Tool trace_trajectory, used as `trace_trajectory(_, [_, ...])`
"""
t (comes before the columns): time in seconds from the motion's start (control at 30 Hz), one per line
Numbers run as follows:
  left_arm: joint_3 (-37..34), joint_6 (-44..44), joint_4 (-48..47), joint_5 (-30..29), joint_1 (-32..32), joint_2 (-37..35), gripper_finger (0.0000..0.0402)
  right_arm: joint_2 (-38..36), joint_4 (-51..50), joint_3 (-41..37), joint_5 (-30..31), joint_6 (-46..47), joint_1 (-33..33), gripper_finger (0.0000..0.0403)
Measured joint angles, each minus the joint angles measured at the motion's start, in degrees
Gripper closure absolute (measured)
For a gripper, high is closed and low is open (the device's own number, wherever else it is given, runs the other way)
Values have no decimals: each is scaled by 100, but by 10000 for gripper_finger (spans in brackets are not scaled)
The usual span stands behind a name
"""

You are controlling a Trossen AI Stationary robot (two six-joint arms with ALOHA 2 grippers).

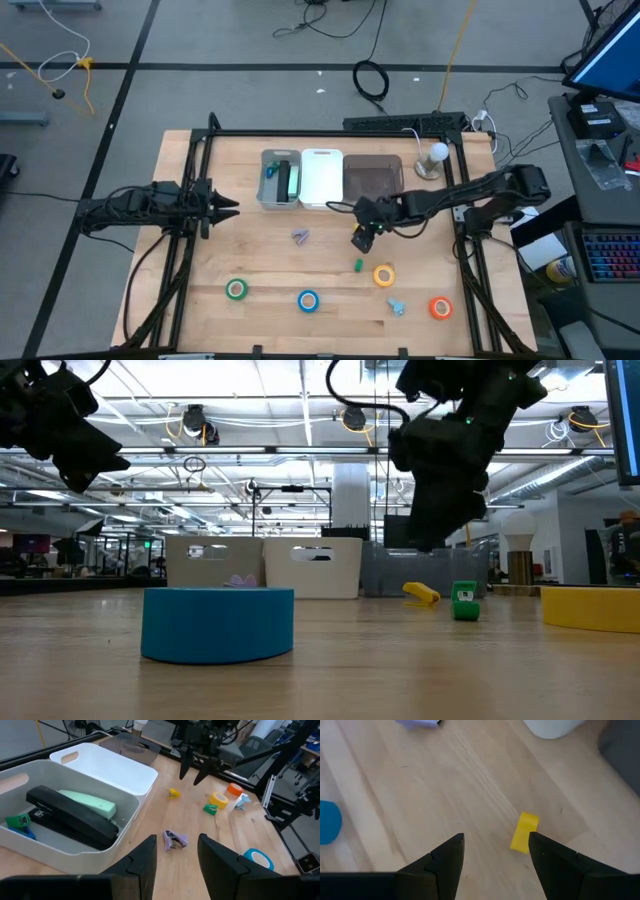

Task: Pick and place Stapler, Stapler remover, tape
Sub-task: Put the yellow stapler into the gray bin

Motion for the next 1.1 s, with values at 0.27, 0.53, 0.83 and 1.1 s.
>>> trace_trajectory(0.27, [0, -3, 4, 0, 0, 0, 261, 262, -11, 4, 14, 135, 0, 188])
trace_trajectory(0.53, [0, 18, 19, -1, 0, 0, 261, 695, -14, 9, 31, 568, -47, 188])
trace_trajectory(0.83, [0, 153, 146, -4, 0, 0, 261, 860, -26, 0, 62, 687, -50, 188])
trace_trajectory(1.1, [2, 147, 147, -4, 0, 0, 261, 860, -34, 0, 337, 690, -90, 188])
